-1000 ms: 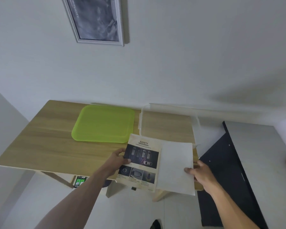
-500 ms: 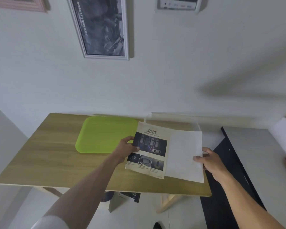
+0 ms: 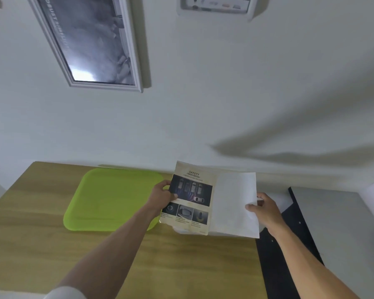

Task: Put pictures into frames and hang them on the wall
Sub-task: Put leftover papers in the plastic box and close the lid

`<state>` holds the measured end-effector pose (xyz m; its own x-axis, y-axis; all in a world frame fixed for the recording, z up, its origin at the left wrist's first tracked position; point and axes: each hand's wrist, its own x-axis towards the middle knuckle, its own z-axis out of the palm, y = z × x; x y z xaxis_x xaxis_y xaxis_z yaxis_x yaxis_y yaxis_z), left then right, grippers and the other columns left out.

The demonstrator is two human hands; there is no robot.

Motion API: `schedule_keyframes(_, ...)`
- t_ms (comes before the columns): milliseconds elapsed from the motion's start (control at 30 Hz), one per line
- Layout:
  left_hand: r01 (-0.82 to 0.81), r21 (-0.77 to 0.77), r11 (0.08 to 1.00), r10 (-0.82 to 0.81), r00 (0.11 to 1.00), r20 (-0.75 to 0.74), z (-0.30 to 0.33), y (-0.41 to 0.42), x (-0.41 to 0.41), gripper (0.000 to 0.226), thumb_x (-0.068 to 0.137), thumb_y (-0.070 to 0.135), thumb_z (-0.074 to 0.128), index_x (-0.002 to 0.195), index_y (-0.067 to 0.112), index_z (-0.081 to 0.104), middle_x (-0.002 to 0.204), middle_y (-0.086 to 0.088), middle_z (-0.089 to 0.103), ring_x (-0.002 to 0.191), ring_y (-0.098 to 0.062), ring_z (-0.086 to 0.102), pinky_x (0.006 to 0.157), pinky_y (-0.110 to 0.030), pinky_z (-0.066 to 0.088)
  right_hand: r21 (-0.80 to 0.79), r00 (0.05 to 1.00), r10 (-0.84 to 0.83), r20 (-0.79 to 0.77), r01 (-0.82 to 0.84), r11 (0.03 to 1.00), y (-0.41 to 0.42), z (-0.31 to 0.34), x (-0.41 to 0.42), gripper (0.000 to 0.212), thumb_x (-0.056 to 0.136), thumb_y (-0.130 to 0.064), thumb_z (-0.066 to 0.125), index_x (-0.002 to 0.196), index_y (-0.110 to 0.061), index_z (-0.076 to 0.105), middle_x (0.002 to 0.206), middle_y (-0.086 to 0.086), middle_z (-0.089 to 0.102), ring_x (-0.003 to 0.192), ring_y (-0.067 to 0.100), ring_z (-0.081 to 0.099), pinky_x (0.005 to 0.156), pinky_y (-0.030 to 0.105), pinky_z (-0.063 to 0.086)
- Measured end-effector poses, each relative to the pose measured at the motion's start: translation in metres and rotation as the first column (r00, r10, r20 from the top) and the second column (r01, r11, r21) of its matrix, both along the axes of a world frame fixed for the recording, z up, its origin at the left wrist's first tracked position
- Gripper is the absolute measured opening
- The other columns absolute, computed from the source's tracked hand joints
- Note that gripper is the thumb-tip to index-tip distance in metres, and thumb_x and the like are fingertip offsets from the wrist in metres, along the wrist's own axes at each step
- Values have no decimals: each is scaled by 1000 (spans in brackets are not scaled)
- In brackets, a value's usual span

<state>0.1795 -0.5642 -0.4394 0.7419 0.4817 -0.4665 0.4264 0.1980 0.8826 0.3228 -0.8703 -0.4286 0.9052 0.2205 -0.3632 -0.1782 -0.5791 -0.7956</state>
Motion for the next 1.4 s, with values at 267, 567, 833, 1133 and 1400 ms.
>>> schedule_keyframes(267,-89,131,987,105,986,-126,-38,-13,59,37,83,-9,55,102,22,59,84,-13,72,64,-30,65,61,-51,57,-171,997,78,-8,-79,982,16,-37,63,43,86,-16,72,124,-17,53,108,1,65,94,20,64,73,30,51)
schedule_keyframes(567,183,507,843,66,899,-434,-62,-51,72,40,84,1,56,122,7,44,105,-11,62,88,-28,63,69,-38,54,-687,897,442,-22,-335,644,33,-68,59,65,93,-23,62,146,-1,32,125,12,59,105,26,63,75,33,53)
schedule_keyframes(833,562,747,355,-123,820,-559,-70,-73,77,79,95,33,53,152,2,8,157,-25,7,143,-41,17,118,-44,20,-756,715,698,-30,-473,452,58,-80,47,77,100,-57,37,159,-22,1,165,15,-8,153,35,-2,122,45,10)
schedule_keyframes(1133,854,477,210,-403,520,-753,-127,-53,60,94,87,78,16,134,19,-41,148,-8,-46,137,-24,-42,118,-47,-17,-702,653,738,-171,-606,374,58,-128,39,73,94,-69,1,146,-34,-35,144,1,-55,137,26,-45,116,55,-20)
schedule_keyframes(1400,881,424,211,-374,473,-798,-127,-52,62,93,86,79,16,133,20,-40,148,-8,-46,136,-24,-43,118,-48,-15,-716,652,741,-162,-594,367,58,-132,38,71,94,-68,0,143,-34,-39,142,0,-57,136,27,-46,116,54,-21)
